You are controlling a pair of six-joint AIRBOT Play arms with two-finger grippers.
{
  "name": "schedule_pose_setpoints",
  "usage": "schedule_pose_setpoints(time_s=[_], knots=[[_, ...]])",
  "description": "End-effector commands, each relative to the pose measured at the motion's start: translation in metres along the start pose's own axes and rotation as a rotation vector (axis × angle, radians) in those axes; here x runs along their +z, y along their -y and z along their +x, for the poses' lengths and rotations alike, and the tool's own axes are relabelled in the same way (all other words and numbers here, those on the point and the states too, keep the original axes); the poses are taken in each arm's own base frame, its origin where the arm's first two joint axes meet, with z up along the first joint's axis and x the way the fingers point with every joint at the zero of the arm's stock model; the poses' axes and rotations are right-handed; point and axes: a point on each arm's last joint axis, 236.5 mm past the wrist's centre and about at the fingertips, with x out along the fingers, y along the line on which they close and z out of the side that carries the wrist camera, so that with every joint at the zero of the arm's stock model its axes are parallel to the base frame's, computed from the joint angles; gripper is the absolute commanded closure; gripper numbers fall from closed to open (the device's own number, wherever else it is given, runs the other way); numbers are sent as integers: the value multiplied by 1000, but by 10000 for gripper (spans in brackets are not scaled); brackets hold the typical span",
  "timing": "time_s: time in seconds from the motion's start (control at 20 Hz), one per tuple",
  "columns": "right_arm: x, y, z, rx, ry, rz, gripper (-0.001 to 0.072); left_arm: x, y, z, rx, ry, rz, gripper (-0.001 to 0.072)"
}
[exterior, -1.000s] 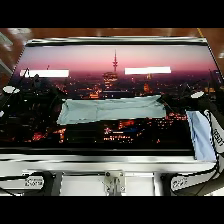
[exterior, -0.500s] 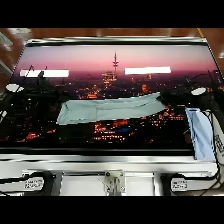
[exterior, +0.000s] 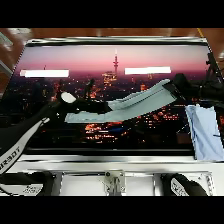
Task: Fold the shirts.
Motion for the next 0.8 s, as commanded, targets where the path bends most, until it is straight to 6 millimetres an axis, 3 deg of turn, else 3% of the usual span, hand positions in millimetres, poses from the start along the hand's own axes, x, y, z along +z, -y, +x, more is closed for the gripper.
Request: schedule_pose_setpoints(time_s=[0.0, 0.25, 0.35, 0.45, 0.6, 0.7, 0.75], knots=[[-30, -34, -36, 28, -35, 14, 652, -16, 29, 49, -16, 75, -72, 673], [-48, -48, -57, 29, -48, -15, 652, -45, 78, 98, -96, 12, -44, 673], [-51, -50, -60, 31, -50, -24, 652, -43, 90, 109, -122, 2, -35, 673], [-49, -49, -60, 27, -41, -27, 653, -26, 87, 100, -125, 30, -69, 674], [-32, -55, -57, 57, 22, -51, 653, 27, 75, 55, -134, 108, -59, 675], [-31, -68, -44, 98, 24, -91, 652, 68, 56, -5, -48, 177, 118, 676], [-34, -78, -31, 123, 8, -113, 653, 91, 44, -46, 22, 225, 190, 676]])
